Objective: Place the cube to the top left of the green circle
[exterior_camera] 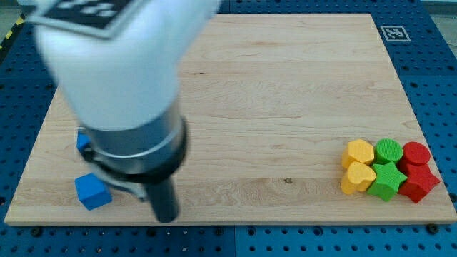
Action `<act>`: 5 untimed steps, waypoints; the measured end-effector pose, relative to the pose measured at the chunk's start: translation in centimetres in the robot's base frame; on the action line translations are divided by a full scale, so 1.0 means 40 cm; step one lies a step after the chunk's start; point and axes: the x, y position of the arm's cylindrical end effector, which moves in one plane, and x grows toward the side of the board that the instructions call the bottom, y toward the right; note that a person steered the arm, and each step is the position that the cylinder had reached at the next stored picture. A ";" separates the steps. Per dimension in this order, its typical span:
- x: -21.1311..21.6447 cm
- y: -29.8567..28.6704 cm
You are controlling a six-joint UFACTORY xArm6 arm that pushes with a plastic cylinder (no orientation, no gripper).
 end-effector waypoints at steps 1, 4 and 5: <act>0.002 -0.133; -0.065 -0.416; -0.112 -0.326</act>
